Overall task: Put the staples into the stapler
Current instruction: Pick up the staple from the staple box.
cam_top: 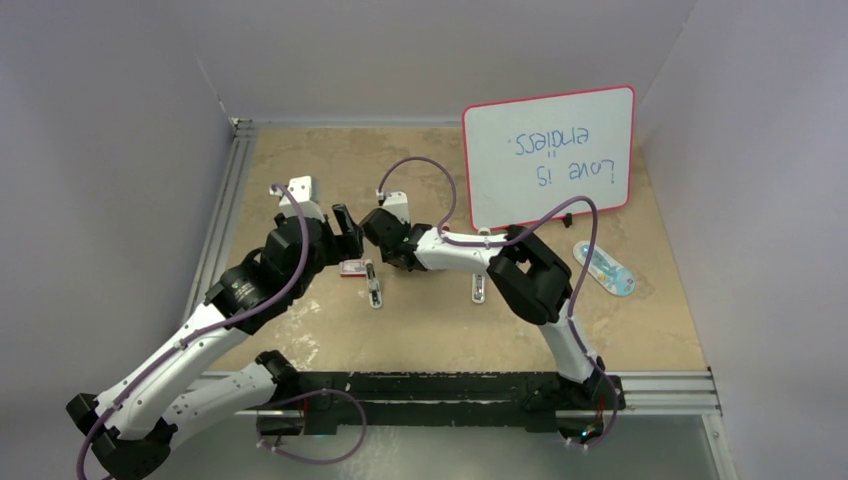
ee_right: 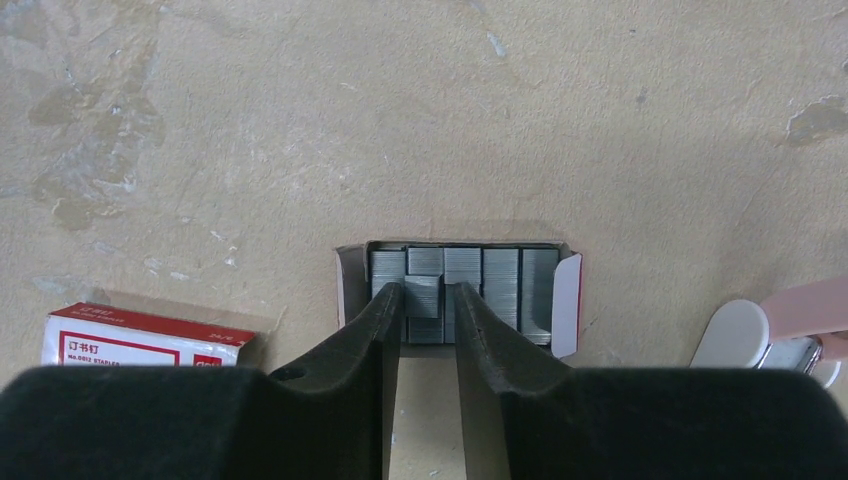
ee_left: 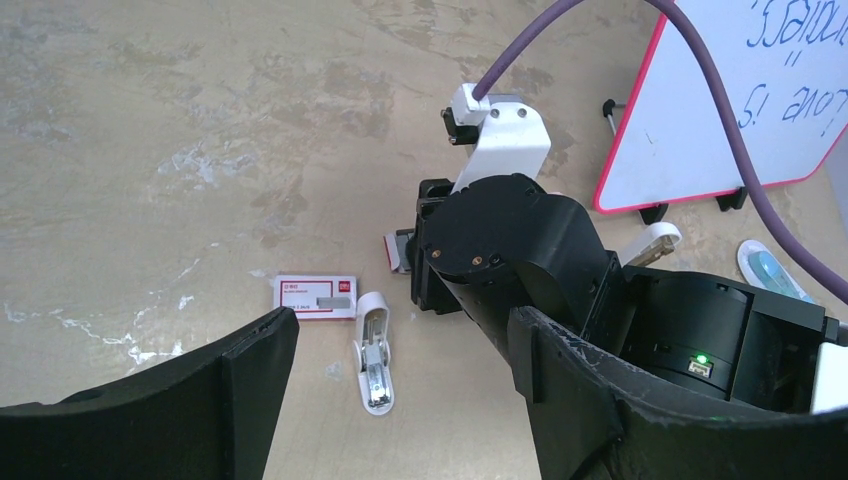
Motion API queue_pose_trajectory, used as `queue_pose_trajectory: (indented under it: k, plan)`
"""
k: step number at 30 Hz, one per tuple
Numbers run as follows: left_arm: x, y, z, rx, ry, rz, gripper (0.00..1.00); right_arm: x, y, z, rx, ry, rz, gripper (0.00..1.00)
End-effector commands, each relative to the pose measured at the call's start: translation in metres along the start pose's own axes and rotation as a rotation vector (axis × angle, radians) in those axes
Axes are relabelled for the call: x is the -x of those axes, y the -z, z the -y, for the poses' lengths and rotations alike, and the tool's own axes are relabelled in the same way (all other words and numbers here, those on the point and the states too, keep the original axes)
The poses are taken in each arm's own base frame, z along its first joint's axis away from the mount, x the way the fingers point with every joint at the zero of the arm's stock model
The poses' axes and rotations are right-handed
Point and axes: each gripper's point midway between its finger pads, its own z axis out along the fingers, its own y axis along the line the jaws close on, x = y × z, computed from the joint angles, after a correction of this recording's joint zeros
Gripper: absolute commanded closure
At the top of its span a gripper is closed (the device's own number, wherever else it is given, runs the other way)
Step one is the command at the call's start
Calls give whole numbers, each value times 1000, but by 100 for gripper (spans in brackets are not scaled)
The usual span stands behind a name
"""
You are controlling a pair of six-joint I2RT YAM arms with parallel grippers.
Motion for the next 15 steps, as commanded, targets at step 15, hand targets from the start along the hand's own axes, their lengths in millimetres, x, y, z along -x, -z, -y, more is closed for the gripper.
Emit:
queue_pose_trajectory:
  k: [15]
  plan:
    - [5, -1, 0, 3, 10, 27, 22, 35, 28, -9, 45, -69, 77, 80]
